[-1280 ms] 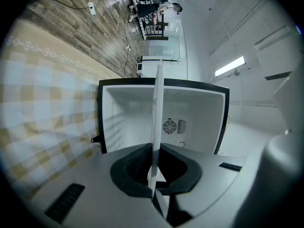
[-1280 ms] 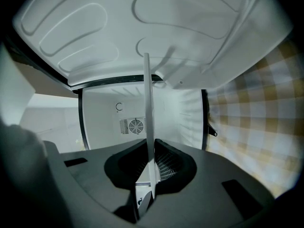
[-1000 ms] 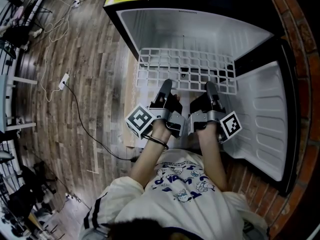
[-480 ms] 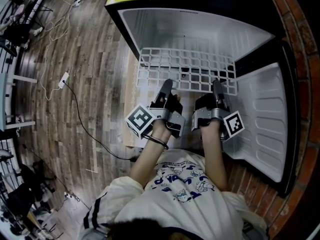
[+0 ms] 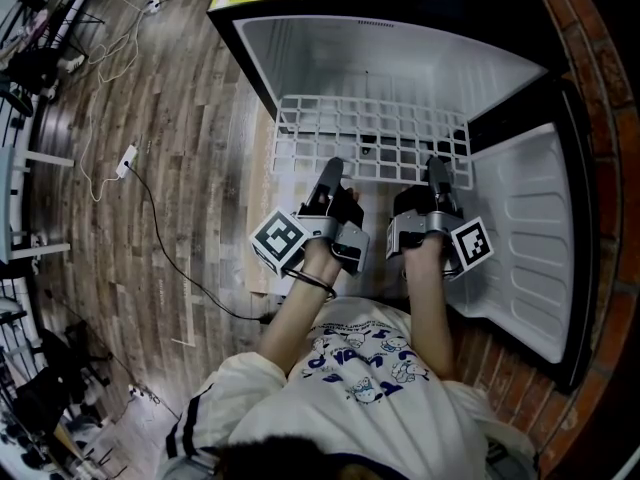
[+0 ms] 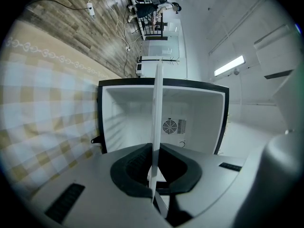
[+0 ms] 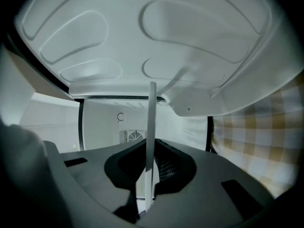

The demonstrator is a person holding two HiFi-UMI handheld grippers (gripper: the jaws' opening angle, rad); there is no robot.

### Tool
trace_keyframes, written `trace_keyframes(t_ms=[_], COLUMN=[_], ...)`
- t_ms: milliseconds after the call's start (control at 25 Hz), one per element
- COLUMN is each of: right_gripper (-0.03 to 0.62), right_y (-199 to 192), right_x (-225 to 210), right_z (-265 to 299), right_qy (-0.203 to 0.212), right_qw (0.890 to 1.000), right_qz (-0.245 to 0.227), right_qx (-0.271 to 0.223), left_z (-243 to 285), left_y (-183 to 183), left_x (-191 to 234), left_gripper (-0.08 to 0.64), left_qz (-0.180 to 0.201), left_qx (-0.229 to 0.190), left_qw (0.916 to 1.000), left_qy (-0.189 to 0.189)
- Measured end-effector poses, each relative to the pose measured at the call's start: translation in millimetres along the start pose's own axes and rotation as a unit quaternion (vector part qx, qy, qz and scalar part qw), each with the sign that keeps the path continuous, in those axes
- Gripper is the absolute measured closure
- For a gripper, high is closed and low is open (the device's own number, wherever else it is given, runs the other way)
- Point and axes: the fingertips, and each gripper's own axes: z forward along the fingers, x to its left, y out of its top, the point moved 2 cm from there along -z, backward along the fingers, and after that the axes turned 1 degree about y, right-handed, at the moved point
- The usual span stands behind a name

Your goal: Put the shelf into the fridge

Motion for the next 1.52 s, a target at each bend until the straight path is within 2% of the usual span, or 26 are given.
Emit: trace_keyframes(t_ms=[360,560,840,1000,1240,1520], right_gripper=[0.543,0.543,0.543,0.543,0.543,0.543], right_y=[-1,-1,-4,-4,-2,-1], right_x=[4,15,6,2,3,3], right_z=[0,-2,-5,-7,-2,0], right_qy=[-0.005,0.017,0.009,0.014,0.018,0.016], right_qw=[1.000,1.000,1.000,1.000,0.999,0.999], right_qz=[0.016,-0.008,0.026,0.024,0.029,0.028], right_qx=[0.001,0.005,0.007,0.010,0.012,0.009], left_z=[-2,-2,-2,-4,-2,-2], left_y=[0,2,3,4,2,1], left_x=[0,3,0,4,1,1], left_gripper=[0.523,0.523,0.523,0.523,0.523,0.525], left_qz=[0.003,-0.002,0.001,0.012,0.005,0.014], left_qx=[-0.003,-0.003,-0.010,-0.006,-0.005,-0.003], left_qw=[0.9999,0.9999,0.9999,0.9997,0.9999,0.9998], left_qy=[0.009,0.010,0.010,0.018,0.014,0.015])
